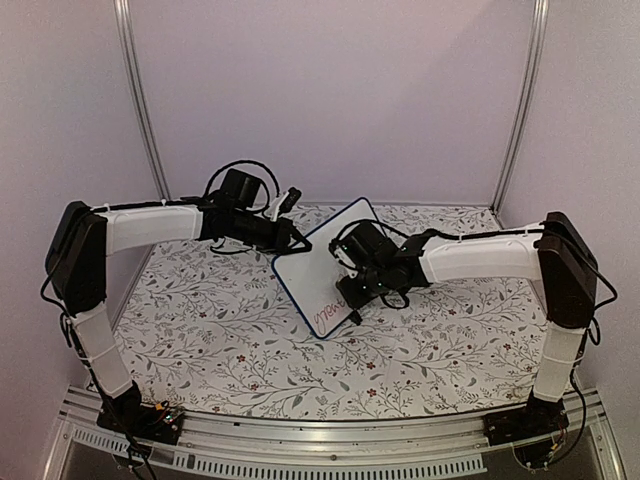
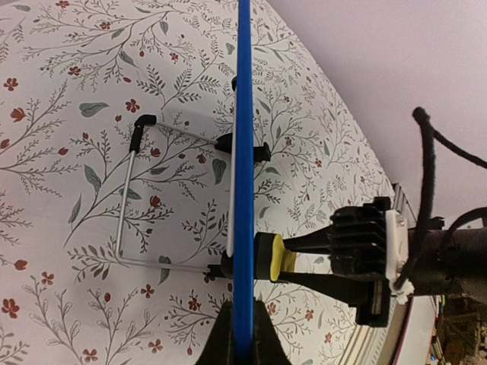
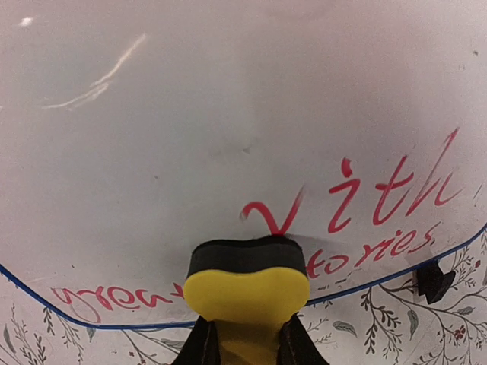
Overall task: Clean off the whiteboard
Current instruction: Erase the whiteboard at the center of the board.
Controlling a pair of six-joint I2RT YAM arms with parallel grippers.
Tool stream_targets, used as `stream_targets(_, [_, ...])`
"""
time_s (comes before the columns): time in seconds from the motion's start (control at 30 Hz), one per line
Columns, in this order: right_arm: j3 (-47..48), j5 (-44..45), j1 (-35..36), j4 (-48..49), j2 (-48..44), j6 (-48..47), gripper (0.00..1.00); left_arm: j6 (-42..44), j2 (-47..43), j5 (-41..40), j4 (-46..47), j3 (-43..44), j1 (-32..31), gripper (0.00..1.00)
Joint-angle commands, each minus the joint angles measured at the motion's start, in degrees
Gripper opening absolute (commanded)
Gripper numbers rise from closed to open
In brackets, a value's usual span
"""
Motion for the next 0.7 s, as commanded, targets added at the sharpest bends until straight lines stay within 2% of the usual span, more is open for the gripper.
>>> stream_targets(0.0, [5.96,1.16,-0.91,4.22,2.52,-1.94,0.15,2.01,-0.51,1.11,-2.61,-0.04,-1.92,0.0])
stream_targets(0.2, [6.95,1.01,-1.02,3.59,3.57,-2.81,0.15,2.13,-0.61,1.12,-2.63,0.03,-1.85,0.0])
stream_targets(0.53, [-2.53,1.24,-1.2,3.48,0.46,-0.33,0.15,2.01,-0.56,1.15,-2.62,0.09,-1.77,0.0])
stream_targets(0.67, [-3.51,1.51,-1.31,3.71,-0.33,0.41,0.15,1.84,-0.6,1.36,-2.54,0.0,-1.84,0.0])
